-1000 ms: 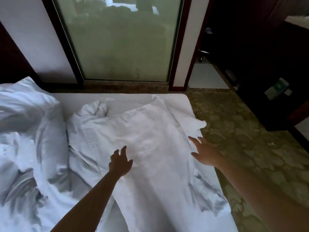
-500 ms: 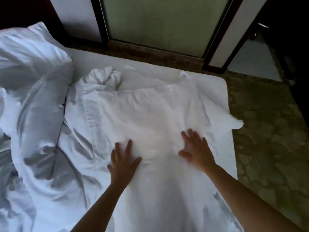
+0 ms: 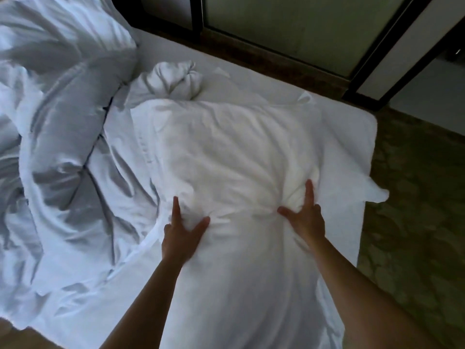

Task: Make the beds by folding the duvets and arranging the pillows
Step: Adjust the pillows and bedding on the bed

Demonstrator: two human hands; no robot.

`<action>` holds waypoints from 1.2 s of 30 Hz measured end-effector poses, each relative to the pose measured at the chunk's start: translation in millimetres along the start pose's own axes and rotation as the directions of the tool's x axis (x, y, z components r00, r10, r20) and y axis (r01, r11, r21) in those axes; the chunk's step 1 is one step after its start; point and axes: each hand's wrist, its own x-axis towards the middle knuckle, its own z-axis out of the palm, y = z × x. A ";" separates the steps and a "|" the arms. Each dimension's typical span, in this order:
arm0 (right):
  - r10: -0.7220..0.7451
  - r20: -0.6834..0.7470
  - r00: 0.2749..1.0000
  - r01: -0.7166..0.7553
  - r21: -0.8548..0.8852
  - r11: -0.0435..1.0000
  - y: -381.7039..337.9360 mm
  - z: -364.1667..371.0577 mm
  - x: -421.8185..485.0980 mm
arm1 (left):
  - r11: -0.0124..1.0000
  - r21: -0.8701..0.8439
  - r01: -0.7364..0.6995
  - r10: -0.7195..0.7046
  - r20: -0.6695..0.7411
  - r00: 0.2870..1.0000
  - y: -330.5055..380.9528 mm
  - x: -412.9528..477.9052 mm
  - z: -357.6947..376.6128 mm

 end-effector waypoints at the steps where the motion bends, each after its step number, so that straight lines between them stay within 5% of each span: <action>1: -0.018 0.004 1.000 0.018 0.000 1.000 0.3 -2.7 -2.6 | 0.999 0.035 -0.020 0.020 -0.013 1.000 1.3 -5.9 -3.3; 14: -0.071 0.067 0.995 0.077 -0.099 0.992 -12.1 -25.8 -99.9 | 0.991 0.082 -0.106 0.102 0.049 0.994 -21.4 -99.6 -71.8; 24: -0.283 -0.274 0.919 0.305 0.041 0.951 -139.7 -2.8 -247.0 | 0.940 0.170 -0.296 0.327 -0.201 0.923 -46.9 -152.5 -265.2; 30: -0.525 -0.292 0.799 0.584 0.174 0.793 -252.0 66.9 -403.3 | 0.936 0.148 -0.318 0.350 -0.459 0.817 -162.8 -233.6 -430.8; 36: -0.773 -0.164 0.613 0.787 0.214 0.579 -350.1 181.6 -583.7 | 0.985 0.050 -0.167 0.154 -0.695 0.702 -345.5 -326.5 -566.9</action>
